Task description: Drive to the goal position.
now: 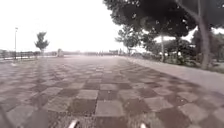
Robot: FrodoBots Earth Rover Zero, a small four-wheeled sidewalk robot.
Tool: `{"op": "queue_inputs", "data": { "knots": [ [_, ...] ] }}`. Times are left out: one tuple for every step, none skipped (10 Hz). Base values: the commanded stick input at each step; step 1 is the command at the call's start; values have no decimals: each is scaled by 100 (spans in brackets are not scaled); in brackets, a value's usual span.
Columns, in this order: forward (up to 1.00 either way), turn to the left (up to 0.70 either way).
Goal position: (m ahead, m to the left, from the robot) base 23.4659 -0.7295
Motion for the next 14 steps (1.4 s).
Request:
{"op": "queue_inputs", "data": {
  "knots": [
    [70,0],
    [70,0],
    [70,0],
    [70,0],
    [70,0],
    [70,0],
    [70,0],
    [70,0],
    [70,0],
    [70,0],
    [70,0],
    [70,0],
    [70,0],
    [70,0]
  ]
}}
